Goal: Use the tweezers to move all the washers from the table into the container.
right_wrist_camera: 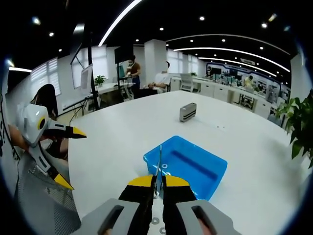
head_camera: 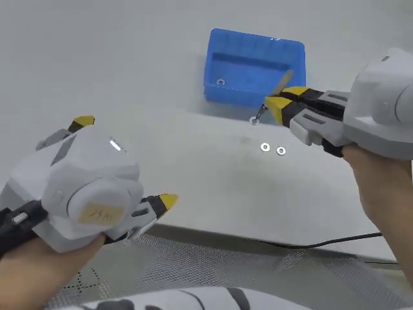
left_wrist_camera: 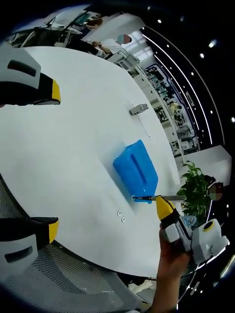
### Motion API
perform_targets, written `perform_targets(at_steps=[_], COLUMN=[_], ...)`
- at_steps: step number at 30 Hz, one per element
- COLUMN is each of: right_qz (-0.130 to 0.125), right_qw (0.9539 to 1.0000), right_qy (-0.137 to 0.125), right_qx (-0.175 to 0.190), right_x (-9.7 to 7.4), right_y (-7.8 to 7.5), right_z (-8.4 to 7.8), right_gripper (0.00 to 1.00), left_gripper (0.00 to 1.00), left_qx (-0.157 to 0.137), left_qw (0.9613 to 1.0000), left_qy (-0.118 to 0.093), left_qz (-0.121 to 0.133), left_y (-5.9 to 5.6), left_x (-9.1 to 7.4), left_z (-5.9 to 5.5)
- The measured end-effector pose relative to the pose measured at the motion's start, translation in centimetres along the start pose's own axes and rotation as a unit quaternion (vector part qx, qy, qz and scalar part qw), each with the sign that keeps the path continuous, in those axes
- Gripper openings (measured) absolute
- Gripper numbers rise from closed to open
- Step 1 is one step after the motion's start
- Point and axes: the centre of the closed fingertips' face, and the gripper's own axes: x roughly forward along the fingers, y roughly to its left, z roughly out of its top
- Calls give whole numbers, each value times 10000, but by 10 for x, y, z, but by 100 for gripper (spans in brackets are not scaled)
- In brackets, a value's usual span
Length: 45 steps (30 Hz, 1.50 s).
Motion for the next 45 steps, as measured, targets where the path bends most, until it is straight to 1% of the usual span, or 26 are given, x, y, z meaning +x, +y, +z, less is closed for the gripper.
perform_targets(at_steps=[3, 8, 11, 12, 15, 18, 20, 25, 29, 30, 34, 40, 41, 45], right_qz=[-27, -83, -129, -176, -180, -203, -221, -225, -231, -229, -267, -267, -291, -273], right_qw=[9999, 9992, 9990, 9988, 9987, 9988, 9990, 9996, 9997, 9997, 9996, 9994, 9994, 9994], right_qy=[-145, -337, -376, -416, -486, -439, -386, -175, -77, -21, 90, 177, 107, 165], right_qx=[-71, -195, -203, -164, -9, -40, -59, -21, 13, 33, -103, -119, -150, -153], right_x=[0, 4, 11, 14, 22, 29, 34, 51, 58, 62, 66, 69, 69, 68], right_y=[-3, -10, -15, -19, -24, -27, -30, -35, -36, -39, -40, -39, -39, -38], right_z=[14, 32, 36, 37, 38, 36, 31, 12, 2, -2, -8, -16, -14, -14], right_gripper=[2, 2, 2, 2, 2, 2, 2, 2, 2, 2, 2, 2, 2, 3], left_gripper=[97, 97, 97, 97, 97, 98, 99, 99, 99, 99, 99, 99, 99, 99], left_qx=[2, 18, 48, 43, 54, 53, 27, 17, 10, 17, 42, 38, 35, 65], left_qw=[10000, 10000, 10000, 10000, 10000, 10000, 10000, 10000, 10000, 10000, 10000, 10000, 10000, 10000], left_qy=[-20, 12, 22, 30, 29, 19, -46, -39, -35, -37, -20, 12, 15, 27], left_qz=[29, 15, 27, 24, 38, 29, 9, -5, 6, 14, 6, 9, 13, 18], left_y=[1, 0, 1, 0, 1, 1, 0, -1, 0, 0, -1, -1, -1, -1], left_x=[0, 0, 1, 1, 1, 2, 2, 4, 4, 4, 3, 1, 1, 0], left_z=[0, -1, -1, -2, -2, -2, 1, 0, 0, 0, 0, 0, 0, 0])
